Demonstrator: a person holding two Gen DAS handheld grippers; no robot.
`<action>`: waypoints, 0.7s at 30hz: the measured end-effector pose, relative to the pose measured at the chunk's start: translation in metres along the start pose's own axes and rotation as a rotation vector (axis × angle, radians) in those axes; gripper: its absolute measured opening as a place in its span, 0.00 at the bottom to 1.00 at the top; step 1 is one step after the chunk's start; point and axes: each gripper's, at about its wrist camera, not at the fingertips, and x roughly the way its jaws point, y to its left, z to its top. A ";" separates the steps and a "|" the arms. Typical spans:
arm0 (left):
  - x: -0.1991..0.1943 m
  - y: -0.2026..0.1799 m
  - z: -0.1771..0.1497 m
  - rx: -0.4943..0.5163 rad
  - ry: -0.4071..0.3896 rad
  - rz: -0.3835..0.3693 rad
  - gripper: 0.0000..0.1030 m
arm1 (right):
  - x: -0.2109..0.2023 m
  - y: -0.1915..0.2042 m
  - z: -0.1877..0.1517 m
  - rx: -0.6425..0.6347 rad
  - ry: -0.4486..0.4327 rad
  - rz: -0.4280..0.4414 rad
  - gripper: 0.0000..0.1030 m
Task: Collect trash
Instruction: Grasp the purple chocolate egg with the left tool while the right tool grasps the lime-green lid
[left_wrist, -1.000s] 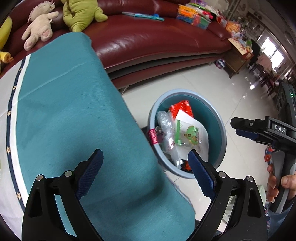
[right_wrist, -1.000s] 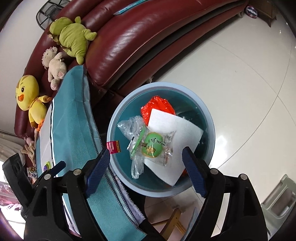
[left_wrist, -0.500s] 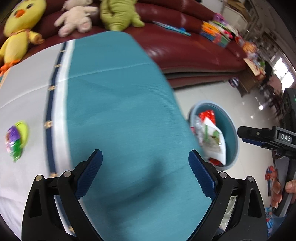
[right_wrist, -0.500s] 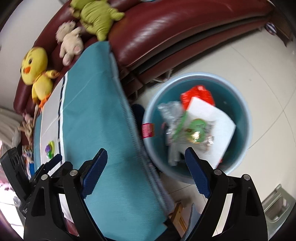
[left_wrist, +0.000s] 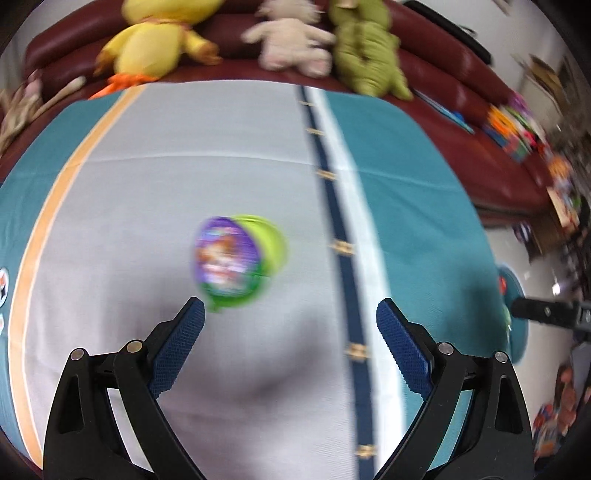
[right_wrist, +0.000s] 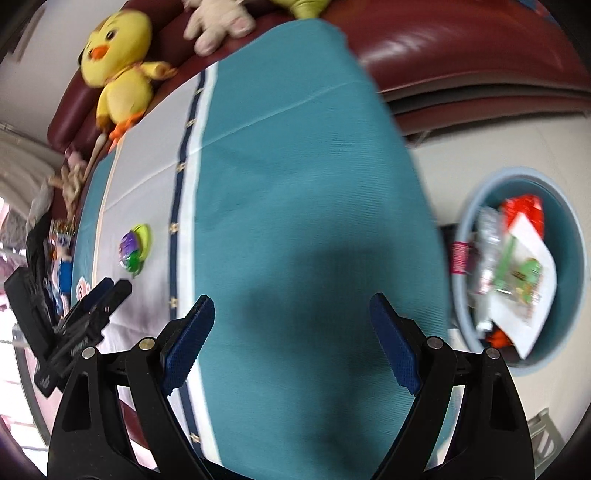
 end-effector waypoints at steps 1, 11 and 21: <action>0.001 0.009 0.002 -0.018 -0.004 0.008 0.91 | 0.004 0.008 0.001 -0.012 0.007 0.001 0.79; 0.023 0.042 0.013 -0.075 0.004 0.021 0.79 | 0.039 0.054 0.018 -0.069 0.058 -0.018 0.79; 0.030 0.044 0.013 -0.041 -0.024 0.015 0.50 | 0.055 0.075 0.026 -0.092 0.069 -0.039 0.79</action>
